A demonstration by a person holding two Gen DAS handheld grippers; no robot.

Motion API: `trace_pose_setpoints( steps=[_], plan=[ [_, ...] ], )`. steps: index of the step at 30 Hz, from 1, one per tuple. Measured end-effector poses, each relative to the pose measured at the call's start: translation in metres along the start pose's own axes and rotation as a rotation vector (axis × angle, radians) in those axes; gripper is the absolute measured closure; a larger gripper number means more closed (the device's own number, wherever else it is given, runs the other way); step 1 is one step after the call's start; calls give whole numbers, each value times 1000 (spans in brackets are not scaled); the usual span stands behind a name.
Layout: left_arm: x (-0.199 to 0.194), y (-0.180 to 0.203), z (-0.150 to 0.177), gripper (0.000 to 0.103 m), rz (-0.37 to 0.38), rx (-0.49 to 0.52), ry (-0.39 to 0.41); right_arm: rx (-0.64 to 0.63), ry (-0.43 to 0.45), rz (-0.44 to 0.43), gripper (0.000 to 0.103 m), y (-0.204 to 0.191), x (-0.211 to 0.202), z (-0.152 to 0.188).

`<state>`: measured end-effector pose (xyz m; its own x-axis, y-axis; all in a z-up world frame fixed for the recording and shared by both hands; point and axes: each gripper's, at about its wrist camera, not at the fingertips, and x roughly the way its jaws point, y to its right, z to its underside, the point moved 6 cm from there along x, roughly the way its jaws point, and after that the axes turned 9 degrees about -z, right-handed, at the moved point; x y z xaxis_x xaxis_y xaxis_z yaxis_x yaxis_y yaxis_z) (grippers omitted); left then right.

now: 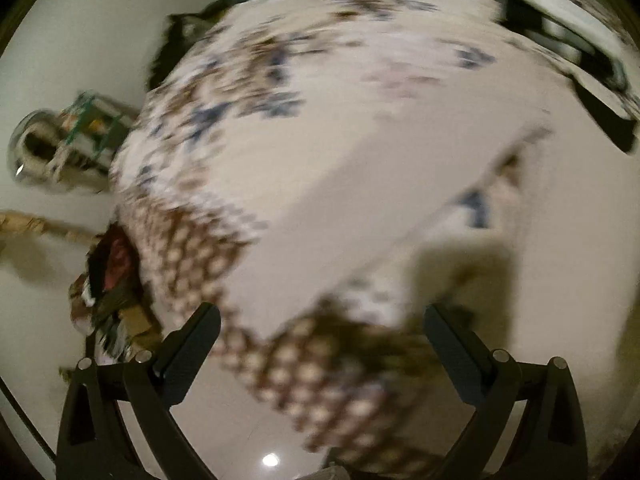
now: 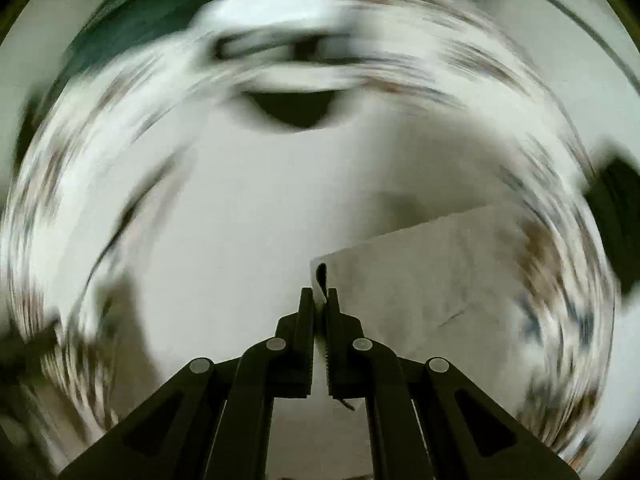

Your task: Fold small clothes

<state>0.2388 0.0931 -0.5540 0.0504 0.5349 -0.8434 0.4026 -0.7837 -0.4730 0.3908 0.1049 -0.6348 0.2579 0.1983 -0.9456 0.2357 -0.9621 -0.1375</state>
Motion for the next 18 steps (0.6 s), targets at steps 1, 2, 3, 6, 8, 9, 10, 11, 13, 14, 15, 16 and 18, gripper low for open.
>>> trace_pose_setpoints(
  steps=[1, 2, 3, 6, 8, 9, 10, 11, 13, 14, 15, 16, 18],
  plan=[
    [7, -17, 3, 0, -26, -18, 1, -74, -32, -12, 99, -31, 17, 2],
    [12, -27, 5, 0, -46, -28, -2, -165, -85, -17, 99, -66, 38, 11],
    [18, -38, 9, 0, -67, -39, -7, -222, -128, -23, 99, -90, 53, 19],
    [40, -69, 20, 0, -95, -88, -50, -335, -247, -26, 99, -147, 86, 54],
    [53, -86, 27, 0, -100, -129, -80, -375, -298, -30, 99, -167, 97, 73],
    [57, -91, 31, 0, -98, -143, -90, -393, -304, -24, 99, -174, 98, 78],
    [62, -94, 33, 0, -94, -156, -101, -411, -309, -21, 99, -178, 100, 82],
    [67, -97, 35, 0, -87, -167, -113, -428, -318, -20, 99, -182, 104, 86],
    [78, -98, 39, 0, -40, -192, -146, -418, -335, -22, 95, -183, 112, 91],
    [85, -98, 40, 0, -6, -209, -164, -366, -361, -68, 91, -179, 117, 92],
    [91, -99, 41, 0, 31, -232, -183, -312, -392, -121, 76, -180, 119, 94],
    [99, -100, 41, 0, 92, -271, -209, -249, -423, -180, 65, -174, 121, 93],
    [114, -99, 43, 0, 191, -335, -278, -111, -431, -273, 38, -154, 117, 85]
  ],
)
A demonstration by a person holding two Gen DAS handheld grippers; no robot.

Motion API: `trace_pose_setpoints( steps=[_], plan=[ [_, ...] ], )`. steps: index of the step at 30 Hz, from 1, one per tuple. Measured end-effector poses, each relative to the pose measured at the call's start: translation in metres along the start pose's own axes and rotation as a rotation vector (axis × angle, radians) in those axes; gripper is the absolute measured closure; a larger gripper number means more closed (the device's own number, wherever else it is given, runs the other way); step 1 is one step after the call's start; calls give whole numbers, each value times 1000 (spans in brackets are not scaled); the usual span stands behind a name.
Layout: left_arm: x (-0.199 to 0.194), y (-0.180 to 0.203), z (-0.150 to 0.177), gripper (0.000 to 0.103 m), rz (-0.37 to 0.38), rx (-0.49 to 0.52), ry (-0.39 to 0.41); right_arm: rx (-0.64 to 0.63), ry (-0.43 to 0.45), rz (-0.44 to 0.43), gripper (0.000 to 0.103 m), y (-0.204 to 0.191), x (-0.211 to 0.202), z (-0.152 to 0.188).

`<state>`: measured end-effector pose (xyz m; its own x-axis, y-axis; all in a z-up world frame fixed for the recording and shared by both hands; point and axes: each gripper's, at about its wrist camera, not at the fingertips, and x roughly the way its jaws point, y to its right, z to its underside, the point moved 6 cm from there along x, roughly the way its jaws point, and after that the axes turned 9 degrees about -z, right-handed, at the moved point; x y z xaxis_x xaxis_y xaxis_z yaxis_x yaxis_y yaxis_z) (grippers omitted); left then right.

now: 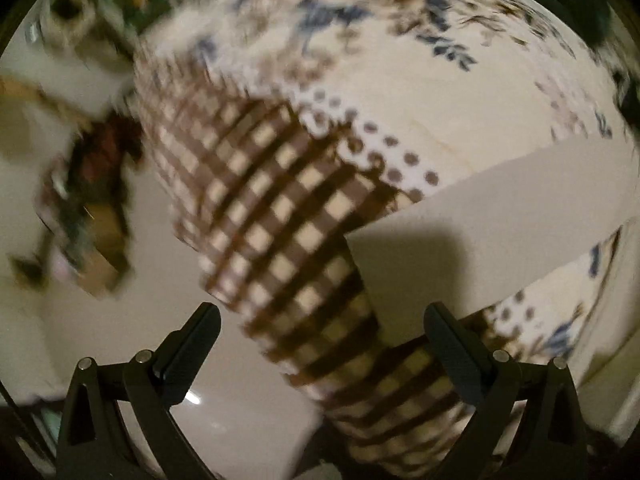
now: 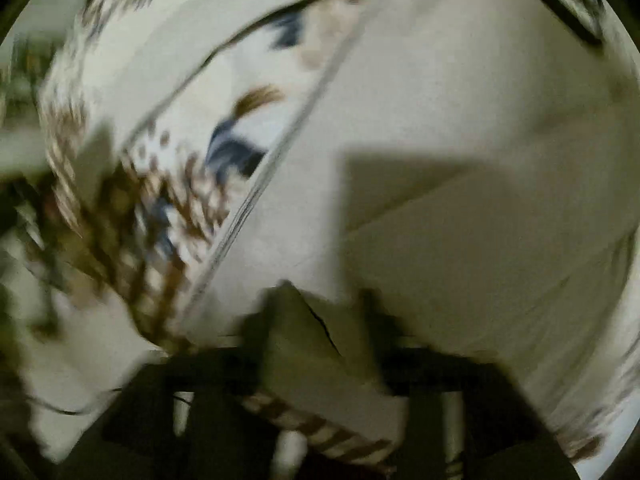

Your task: Fold small clothes

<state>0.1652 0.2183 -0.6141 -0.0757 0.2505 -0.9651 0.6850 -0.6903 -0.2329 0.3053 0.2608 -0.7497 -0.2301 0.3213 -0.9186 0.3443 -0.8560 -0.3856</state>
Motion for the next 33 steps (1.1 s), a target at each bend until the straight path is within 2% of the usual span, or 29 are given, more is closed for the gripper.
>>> trace_pose_setpoints(
  steps=[3, 4, 5, 6, 8, 9, 11, 13, 16, 18, 20, 21, 24, 25, 27, 29, 33],
  plan=[
    [26, 4, -5, 6, 166, -94, -107, 119, 72, -33, 38, 35, -25, -4],
    [34, 7, -8, 12, 211, -123, -131, 147, 86, -24, 38, 46, -30, -3],
    [40, 10, -12, 29, 238, -146, -139, 184, 98, -7, 38, 61, -36, 0],
    [46, 14, -15, 42, 248, -162, -145, 212, 104, 5, 38, 74, -38, 4],
    [46, 20, -21, 87, 229, -158, -125, 282, 112, 23, 38, 104, -44, 9],
    [40, 23, -24, 98, 220, -149, -91, 313, 115, 28, 38, 115, -45, 12],
    [18, 31, -27, 102, 158, -88, -8, 370, 124, 36, 38, 137, -48, 20],
    [-7, 46, -23, 102, 148, -11, 60, 421, 132, 46, 38, 158, -50, 31],
    [-60, 89, -5, 102, 109, 207, 211, 473, 140, 47, 38, 181, -54, 48],
    [-95, 122, 16, 102, 132, 343, 292, 508, 144, 41, 38, 194, -56, 63],
    [-132, 169, 45, 102, 204, 491, 342, 539, 149, 29, 38, 206, -60, 78],
    [-144, 188, 58, 102, 238, 555, 359, 549, 148, 29, 38, 209, -62, 86],
    [-179, 252, 127, 102, 354, 777, 395, 579, 155, 38, 38, 223, -69, 119],
    [-186, 270, 153, 102, 398, 854, 393, 587, 155, 44, 38, 231, -79, 128],
    [-192, 295, 192, 102, 449, 944, 378, 615, 153, 62, 38, 250, -88, 155],
    [-189, 315, 228, 102, 476, 1027, 359, 656, 146, 74, 38, 272, -94, 183],
    [-176, 335, 268, 101, 486, 1132, 317, 731, 149, 75, 38, 301, -102, 231]
  ],
)
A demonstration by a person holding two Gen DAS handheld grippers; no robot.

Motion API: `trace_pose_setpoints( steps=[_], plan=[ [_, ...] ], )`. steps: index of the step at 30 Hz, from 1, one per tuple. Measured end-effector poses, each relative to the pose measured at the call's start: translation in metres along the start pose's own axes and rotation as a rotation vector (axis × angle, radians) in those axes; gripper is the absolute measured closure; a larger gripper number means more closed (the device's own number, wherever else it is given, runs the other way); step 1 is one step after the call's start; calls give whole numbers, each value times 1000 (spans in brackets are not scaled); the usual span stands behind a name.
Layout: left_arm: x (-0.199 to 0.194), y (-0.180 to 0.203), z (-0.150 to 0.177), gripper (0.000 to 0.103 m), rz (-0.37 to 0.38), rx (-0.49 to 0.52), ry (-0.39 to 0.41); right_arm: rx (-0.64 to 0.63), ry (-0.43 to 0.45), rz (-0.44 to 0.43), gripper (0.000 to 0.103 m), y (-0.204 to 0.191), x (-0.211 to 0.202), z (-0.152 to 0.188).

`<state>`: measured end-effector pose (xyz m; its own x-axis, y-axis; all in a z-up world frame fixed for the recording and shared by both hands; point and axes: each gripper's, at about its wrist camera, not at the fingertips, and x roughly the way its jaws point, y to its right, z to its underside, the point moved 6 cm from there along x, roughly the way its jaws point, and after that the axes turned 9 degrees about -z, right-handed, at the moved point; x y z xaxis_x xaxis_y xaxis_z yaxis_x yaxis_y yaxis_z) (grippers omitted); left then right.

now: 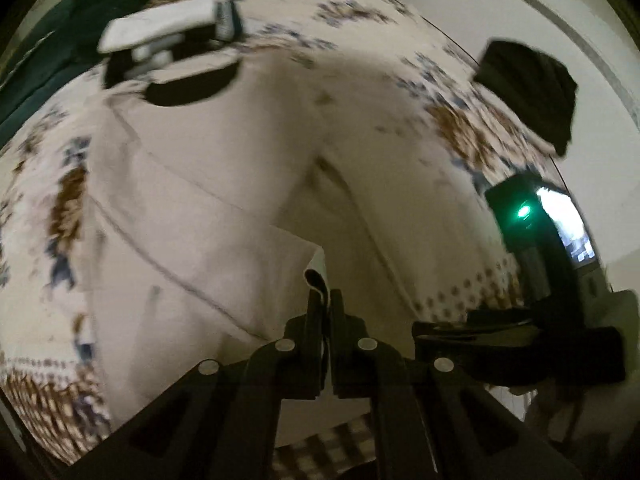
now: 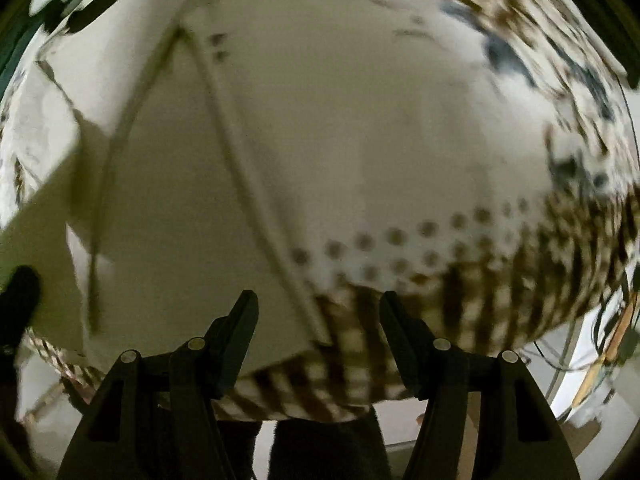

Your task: Fold small clothes

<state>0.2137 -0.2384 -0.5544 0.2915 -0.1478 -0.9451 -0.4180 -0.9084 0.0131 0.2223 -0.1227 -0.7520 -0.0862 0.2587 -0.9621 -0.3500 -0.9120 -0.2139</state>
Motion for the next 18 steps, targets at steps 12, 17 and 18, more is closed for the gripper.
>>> trace_pose_setpoints(
  steps=[12, 17, 18],
  plan=[
    [24, -95, 17, 5, -75, -188, -103, 102, 47, -365, 38, 91, -72, -28],
    [13, -193, 56, 6, -206, -391, -150, 18, -11, -390, 39, 62, -55, -47],
    [12, -208, 65, 6, -228, -416, -165, -3, -25, -378, 55, 58, -48, -50]
  ],
)
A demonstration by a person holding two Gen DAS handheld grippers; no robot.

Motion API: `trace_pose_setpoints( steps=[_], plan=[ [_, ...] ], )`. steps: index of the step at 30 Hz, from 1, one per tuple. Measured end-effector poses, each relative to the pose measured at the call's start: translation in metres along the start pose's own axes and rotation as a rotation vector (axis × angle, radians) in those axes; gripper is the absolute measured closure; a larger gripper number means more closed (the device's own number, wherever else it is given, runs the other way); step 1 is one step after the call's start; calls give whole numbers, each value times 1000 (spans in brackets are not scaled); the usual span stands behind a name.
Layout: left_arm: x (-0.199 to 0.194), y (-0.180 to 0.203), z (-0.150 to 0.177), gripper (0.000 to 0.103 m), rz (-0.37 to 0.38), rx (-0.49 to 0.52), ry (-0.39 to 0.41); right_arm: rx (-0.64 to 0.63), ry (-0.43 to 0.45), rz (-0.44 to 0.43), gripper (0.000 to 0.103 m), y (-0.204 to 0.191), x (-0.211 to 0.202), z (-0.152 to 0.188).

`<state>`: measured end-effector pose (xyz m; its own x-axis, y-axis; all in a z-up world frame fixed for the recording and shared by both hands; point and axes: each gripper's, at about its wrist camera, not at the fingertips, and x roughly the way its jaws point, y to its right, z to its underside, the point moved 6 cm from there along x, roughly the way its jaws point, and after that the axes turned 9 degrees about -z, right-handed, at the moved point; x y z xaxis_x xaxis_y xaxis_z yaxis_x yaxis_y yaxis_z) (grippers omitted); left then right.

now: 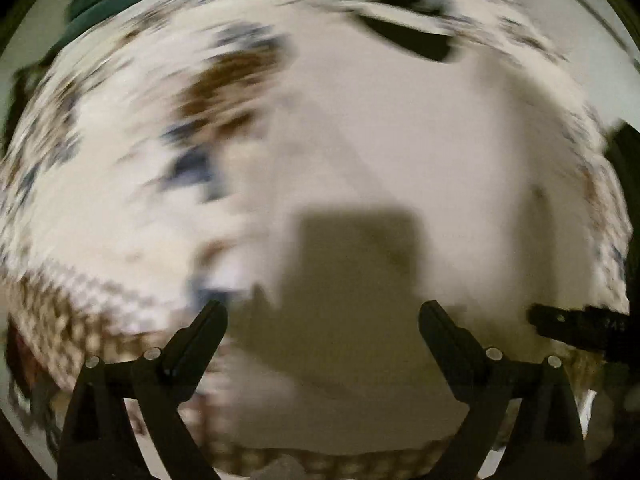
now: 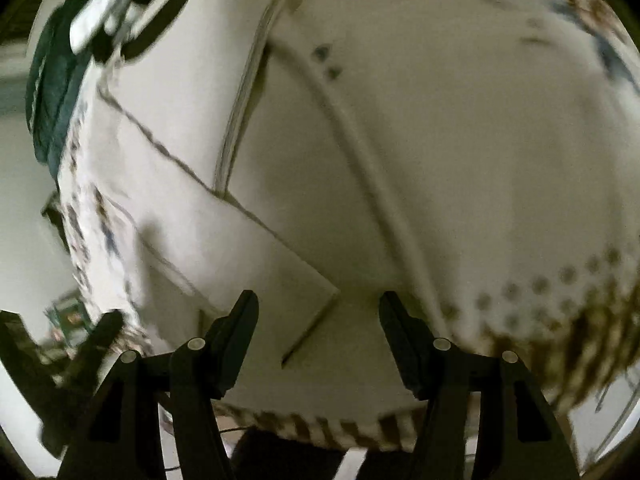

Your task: Fold small clothes

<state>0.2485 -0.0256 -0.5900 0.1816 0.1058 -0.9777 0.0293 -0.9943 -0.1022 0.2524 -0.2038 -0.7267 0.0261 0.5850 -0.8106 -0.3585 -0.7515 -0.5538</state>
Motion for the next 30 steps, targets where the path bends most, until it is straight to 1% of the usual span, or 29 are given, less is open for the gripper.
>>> trace_pose_setpoints(
  steps=[1, 2, 3, 4, 5, 6, 7, 8, 9, 10, 11, 12, 13, 14, 15, 16, 17, 18, 19, 20, 22, 23, 24, 26, 28, 30],
  plan=[
    [6, -21, 5, 6, -30, -28, -19, -17, -10, 7, 71, 1, 7, 2],
    [10, -35, 10, 6, -53, -44, -35, -47, -20, 54, 92, 3, 9, 5],
    [14, -45, 15, 7, -66, -56, -51, -67, -28, 88, 93, 11, 15, 10],
    [17, -59, 22, 7, -65, -70, -76, -81, -34, 92, 93, 11, 12, 10],
    [21, -68, 31, 7, -46, -79, -102, -79, -43, 79, 92, 17, 1, 16],
    [24, -71, 37, 7, -29, -84, -125, -72, -49, 75, 87, 19, -8, 21],
    [27, -76, 46, 7, 1, -91, -157, -57, -51, 77, 79, 25, -21, 23],
    [30, -77, 56, 7, 42, -98, -184, -36, -43, 80, 57, 37, -36, 27],
    [33, -77, 65, 7, 81, -103, -211, -11, -33, 82, 42, 52, -52, 31],
    [39, -76, 75, 7, 123, -106, -248, 18, -27, 78, 41, 60, -62, 31],
    [42, -73, 83, 7, 154, -107, -275, 53, -31, 68, 41, 81, -76, 37],
    [46, -69, 90, 15, 186, -108, -296, 75, -44, 65, 41, 89, -78, 41],
    [49, -63, 94, 29, 199, -106, -307, 100, -67, 59, 41, 100, -77, 41],
    [50, -59, 98, 40, 212, -102, -315, 123, -92, 34, 41, 117, -79, 41],
    [48, -57, 101, 73, 216, -101, -308, 142, -112, 5, 41, 126, -74, 43],
    [45, -56, 104, 99, 214, -105, -307, 156, -125, -16, 42, 133, -72, 43],
    [43, -55, 105, 99, 216, -117, -311, 166, -128, -34, 49, 141, -74, 45],
    [39, -53, 105, 99, 219, -135, -308, 172, -130, -44, 72, 147, -76, 47],
    [34, -56, 105, 99, 225, -159, -307, 184, -130, -49, 85, 147, -75, 49],
    [28, -60, 105, 100, 237, -192, -313, 200, -127, -62, 94, 153, -80, 53],
    [14, -67, 108, 100, 279, -253, -318, 210, -95, -91, 96, 161, -96, 56],
    [8, -76, 109, 100, 292, -267, -319, 206, -86, -106, 96, 161, -108, 57],
    [2, -79, 106, 100, 307, -284, -318, 201, -77, -120, 96, 155, -113, 58],
    [-12, -89, 90, 101, 337, -312, -300, 178, -49, -153, 96, 144, -137, 54],
    [-17, -95, 60, 101, 358, -330, -261, 156, -20, -181, 96, 132, -155, 46],
    [-20, -98, 21, 101, 398, -357, -219, 120, 20, -200, 96, 118, -174, 24]
  ],
)
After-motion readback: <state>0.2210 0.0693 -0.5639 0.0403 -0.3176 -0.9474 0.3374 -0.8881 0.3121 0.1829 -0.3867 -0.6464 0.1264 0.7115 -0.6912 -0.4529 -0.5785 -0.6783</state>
